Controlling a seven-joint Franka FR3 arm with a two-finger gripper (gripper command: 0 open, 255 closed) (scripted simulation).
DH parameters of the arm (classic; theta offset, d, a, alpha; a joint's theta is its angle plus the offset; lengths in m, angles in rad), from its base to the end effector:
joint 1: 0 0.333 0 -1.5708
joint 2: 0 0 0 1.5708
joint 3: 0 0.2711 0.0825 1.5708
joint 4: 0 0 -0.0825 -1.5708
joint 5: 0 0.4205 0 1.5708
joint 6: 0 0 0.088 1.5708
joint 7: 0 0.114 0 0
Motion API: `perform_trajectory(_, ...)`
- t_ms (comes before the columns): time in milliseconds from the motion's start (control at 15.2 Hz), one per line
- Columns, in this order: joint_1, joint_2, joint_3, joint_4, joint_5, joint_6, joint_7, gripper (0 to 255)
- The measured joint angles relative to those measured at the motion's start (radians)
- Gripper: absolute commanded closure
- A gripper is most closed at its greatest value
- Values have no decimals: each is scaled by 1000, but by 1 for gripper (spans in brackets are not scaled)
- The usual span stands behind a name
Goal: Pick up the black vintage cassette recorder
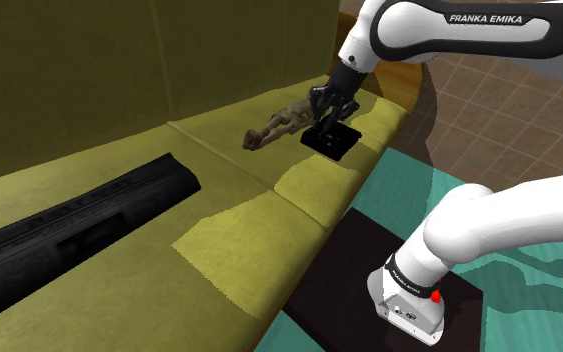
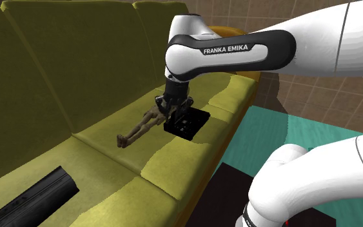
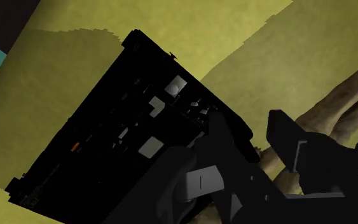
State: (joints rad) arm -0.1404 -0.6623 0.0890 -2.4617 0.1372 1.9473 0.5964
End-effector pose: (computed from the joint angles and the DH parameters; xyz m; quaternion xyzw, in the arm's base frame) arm 0.4311 -0.0120 0.4819 -0.9355 0.3434 -0.0608 0.0559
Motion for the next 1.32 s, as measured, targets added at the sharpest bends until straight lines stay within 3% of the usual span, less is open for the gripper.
perform_trajectory(594, 0, 1, 0, 5, 0, -3, 0, 255)
perform_trajectory(1320, -4, 13, -7, 149, -9, -136, 11, 255)
